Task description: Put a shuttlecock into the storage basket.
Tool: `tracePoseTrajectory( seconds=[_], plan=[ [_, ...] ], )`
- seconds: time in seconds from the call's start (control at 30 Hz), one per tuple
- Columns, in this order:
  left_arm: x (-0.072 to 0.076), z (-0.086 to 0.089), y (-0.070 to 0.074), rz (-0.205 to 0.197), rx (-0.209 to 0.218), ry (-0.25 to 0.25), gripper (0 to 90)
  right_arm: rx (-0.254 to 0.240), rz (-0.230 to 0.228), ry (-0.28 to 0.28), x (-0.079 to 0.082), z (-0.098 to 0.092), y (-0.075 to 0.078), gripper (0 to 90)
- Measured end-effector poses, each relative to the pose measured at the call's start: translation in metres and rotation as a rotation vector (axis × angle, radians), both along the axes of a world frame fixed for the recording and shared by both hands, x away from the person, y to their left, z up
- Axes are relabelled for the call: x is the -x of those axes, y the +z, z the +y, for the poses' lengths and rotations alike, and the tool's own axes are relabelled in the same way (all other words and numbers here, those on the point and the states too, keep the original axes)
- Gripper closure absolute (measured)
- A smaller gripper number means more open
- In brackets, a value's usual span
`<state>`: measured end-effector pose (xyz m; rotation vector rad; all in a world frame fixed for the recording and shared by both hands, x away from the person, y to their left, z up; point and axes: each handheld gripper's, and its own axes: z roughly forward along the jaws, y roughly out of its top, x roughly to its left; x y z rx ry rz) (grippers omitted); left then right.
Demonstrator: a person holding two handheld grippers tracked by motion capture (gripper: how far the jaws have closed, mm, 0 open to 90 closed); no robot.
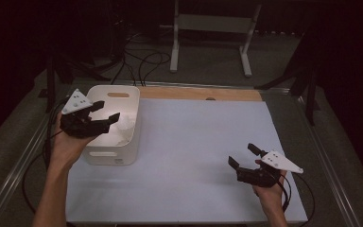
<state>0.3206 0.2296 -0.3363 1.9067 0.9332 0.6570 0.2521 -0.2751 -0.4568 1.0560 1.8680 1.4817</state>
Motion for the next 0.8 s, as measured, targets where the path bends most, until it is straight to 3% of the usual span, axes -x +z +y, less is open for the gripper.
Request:
tracePoseTrajectory(
  seconds=[0.13,0.53,0.8],
  plan=[
    [-0.001,-0.002,-0.001,0.003,0.012,-0.001,15.3,0.0,0.002,0.0,0.0,0.0,0.0,9.3],
    [-0.003,-0.016,-0.006,0.001,0.041,-0.024,6.9,-0.001,-0.004,0.0,0.0,-0.001,0.001,9.3],
    [-0.003,-0.026,-0.009,0.003,0.032,-0.04,3.8,-0.003,0.0,0.0,0.001,0.0,0.001,9.3]
  ],
)
